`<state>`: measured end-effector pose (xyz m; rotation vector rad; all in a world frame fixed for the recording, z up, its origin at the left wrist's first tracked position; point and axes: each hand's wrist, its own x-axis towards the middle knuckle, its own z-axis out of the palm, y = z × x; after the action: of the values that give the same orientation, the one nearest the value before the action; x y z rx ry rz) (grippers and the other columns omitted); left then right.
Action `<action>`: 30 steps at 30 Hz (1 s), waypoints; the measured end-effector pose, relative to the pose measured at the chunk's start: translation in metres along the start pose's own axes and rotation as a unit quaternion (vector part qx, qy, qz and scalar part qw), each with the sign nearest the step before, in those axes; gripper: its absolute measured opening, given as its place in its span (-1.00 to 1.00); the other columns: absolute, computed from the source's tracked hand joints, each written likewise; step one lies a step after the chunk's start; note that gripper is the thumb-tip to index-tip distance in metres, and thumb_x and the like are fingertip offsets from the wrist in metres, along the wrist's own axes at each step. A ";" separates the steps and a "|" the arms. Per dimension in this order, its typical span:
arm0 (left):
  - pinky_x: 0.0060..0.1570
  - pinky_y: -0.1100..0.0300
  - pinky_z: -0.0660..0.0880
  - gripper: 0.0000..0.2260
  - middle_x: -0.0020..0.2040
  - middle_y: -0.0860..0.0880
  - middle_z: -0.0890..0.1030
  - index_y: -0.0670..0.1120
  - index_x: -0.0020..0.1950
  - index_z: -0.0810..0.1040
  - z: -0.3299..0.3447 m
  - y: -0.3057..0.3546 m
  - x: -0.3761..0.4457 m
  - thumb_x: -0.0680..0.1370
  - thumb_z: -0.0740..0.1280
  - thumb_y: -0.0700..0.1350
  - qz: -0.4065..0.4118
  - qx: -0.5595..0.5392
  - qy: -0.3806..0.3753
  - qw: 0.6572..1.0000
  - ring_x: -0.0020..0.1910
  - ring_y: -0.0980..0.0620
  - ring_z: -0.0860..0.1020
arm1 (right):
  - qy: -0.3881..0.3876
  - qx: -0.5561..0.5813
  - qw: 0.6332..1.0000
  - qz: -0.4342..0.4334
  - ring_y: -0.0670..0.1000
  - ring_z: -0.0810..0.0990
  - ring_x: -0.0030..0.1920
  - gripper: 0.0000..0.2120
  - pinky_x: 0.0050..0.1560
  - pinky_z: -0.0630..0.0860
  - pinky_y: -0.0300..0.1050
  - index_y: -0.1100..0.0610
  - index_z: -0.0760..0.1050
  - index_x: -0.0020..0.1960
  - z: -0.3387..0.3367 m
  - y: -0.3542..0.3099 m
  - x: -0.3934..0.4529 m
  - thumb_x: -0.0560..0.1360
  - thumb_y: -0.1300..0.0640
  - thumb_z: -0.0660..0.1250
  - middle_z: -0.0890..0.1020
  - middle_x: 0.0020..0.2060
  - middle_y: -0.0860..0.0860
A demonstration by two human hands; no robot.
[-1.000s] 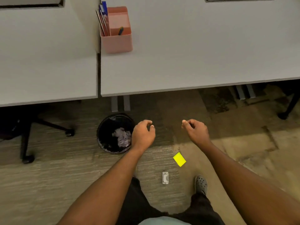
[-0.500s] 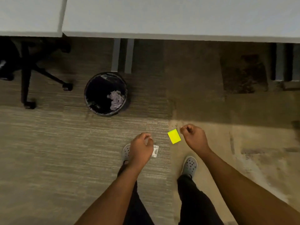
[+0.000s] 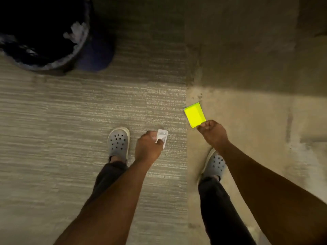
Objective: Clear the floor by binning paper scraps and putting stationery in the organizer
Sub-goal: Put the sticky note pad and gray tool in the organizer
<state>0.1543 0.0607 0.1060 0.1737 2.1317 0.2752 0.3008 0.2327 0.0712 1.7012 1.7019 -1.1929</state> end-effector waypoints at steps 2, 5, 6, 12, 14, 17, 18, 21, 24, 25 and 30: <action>-0.10 0.21 0.45 -0.70 0.11 -0.08 0.66 -0.08 0.20 0.56 0.026 -0.019 0.033 0.49 0.38 -0.03 -0.008 0.014 -0.001 1.000 0.05 -0.09 0.61 | 0.002 -0.002 1.000 0.008 0.17 0.59 0.15 -0.64 0.11 0.45 -0.11 0.14 0.53 0.10 0.022 0.015 0.035 0.44 -0.06 0.44 0.66 0.09 0.14; -0.11 0.21 0.42 -0.62 0.16 -0.12 0.64 -0.11 0.25 0.54 0.062 -0.044 0.076 0.48 0.41 0.00 -0.012 0.041 -0.014 0.999 0.09 -0.12 0.61 | 0.016 -0.034 0.999 -0.001 0.14 0.58 0.17 -0.57 0.10 0.42 -0.12 0.14 0.47 0.16 0.050 0.037 0.080 0.42 -0.06 0.46 0.65 0.10 0.13; -0.11 0.20 0.44 -0.60 0.17 -0.13 0.63 -0.12 0.25 0.53 0.074 -0.051 0.088 0.47 0.43 0.01 -0.011 0.047 -0.022 0.999 0.09 -0.12 0.61 | 0.034 -0.046 0.998 -0.008 0.16 0.56 0.18 -0.53 0.13 0.42 -0.09 0.16 0.44 0.19 0.058 0.042 0.093 0.40 -0.05 0.48 0.62 0.12 0.15; -0.03 0.05 0.52 -0.52 0.20 -0.18 0.52 -0.16 0.24 0.48 0.126 -0.074 0.122 0.45 0.45 0.08 0.007 0.111 -0.025 0.993 0.11 -0.16 0.57 | 0.178 -0.109 0.978 -0.025 0.23 0.41 0.26 -0.35 0.21 0.40 0.08 0.19 0.35 0.27 0.093 0.052 0.134 0.36 -0.13 0.49 0.43 0.24 0.19; 0.01 0.02 0.53 -0.53 0.24 -0.20 0.46 -0.18 0.25 0.46 0.133 -0.075 0.123 0.46 0.45 0.03 0.014 0.120 0.010 0.993 0.13 -0.18 0.56 | 0.194 -0.113 0.974 -0.014 0.22 0.41 0.27 -0.33 0.20 0.41 0.08 0.19 0.36 0.24 0.097 0.050 0.139 0.34 -0.18 0.49 0.44 0.24 0.17; 0.10 -0.04 0.55 -0.51 0.29 -0.25 0.41 -0.23 0.29 0.41 0.138 -0.073 0.121 0.46 0.46 -0.04 0.023 0.113 0.042 0.992 0.15 -0.22 0.53 | 0.148 -0.133 0.979 0.027 0.21 0.39 0.29 -0.23 0.25 0.39 0.05 0.20 0.36 0.27 0.090 0.048 0.151 0.29 -0.28 0.48 0.42 0.27 0.19; 0.10 -0.03 0.54 -0.52 0.28 -0.25 0.42 -0.22 0.29 0.42 0.139 -0.073 0.120 0.47 0.45 -0.04 0.023 0.114 0.045 0.992 0.15 -0.22 0.53 | 0.128 -0.147 0.980 0.032 0.21 0.39 0.30 -0.21 0.25 0.38 0.03 0.21 0.36 0.29 0.087 0.046 0.154 0.29 -0.29 0.48 0.42 0.27 0.20; 0.11 -0.01 0.50 -0.57 0.23 -0.25 0.48 -0.18 0.27 0.48 0.136 -0.073 0.118 0.48 0.42 -0.01 0.018 0.107 0.041 0.993 0.14 -0.21 0.53 | 0.097 -0.120 0.988 0.000 0.21 0.45 0.28 -0.32 0.22 0.41 -0.02 0.24 0.35 0.30 0.083 0.039 0.153 0.37 -0.14 0.48 0.48 0.25 0.23; 0.15 0.02 0.49 -0.59 0.19 -0.22 0.57 -0.18 0.26 0.50 0.124 -0.074 0.115 0.51 0.37 0.03 0.032 0.115 0.012 0.993 0.11 -0.18 0.56 | 0.078 -0.047 0.996 -0.021 0.29 0.51 0.22 -0.57 0.13 0.44 0.02 0.23 0.31 0.29 0.084 0.031 0.136 0.51 0.11 0.34 0.53 0.22 0.27; 0.09 0.06 0.51 -0.62 0.16 -0.19 0.62 -0.17 0.24 0.53 0.117 -0.073 0.111 0.52 0.37 0.03 0.035 0.094 0.000 0.995 0.06 -0.13 0.58 | 0.065 -0.029 0.997 -0.019 0.30 0.50 0.22 -0.60 0.13 0.43 0.03 0.22 0.29 0.31 0.083 0.030 0.128 0.53 0.15 0.30 0.52 0.22 0.28; -0.28 0.26 0.49 -0.80 0.02 -0.08 0.68 -0.08 0.09 0.59 0.065 -0.059 0.079 0.51 0.41 -0.05 -0.011 -0.079 -0.042 0.996 -0.18 0.07 0.61 | 0.003 0.104 0.995 -0.005 0.26 0.51 0.19 -0.66 0.20 0.47 0.17 0.19 0.32 0.31 0.061 0.016 0.061 0.55 0.24 0.22 0.53 0.19 0.23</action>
<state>0.1646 0.0305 -0.0078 0.0695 2.0171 0.4145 0.2922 0.2152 -0.0144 1.8187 1.6382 -1.4148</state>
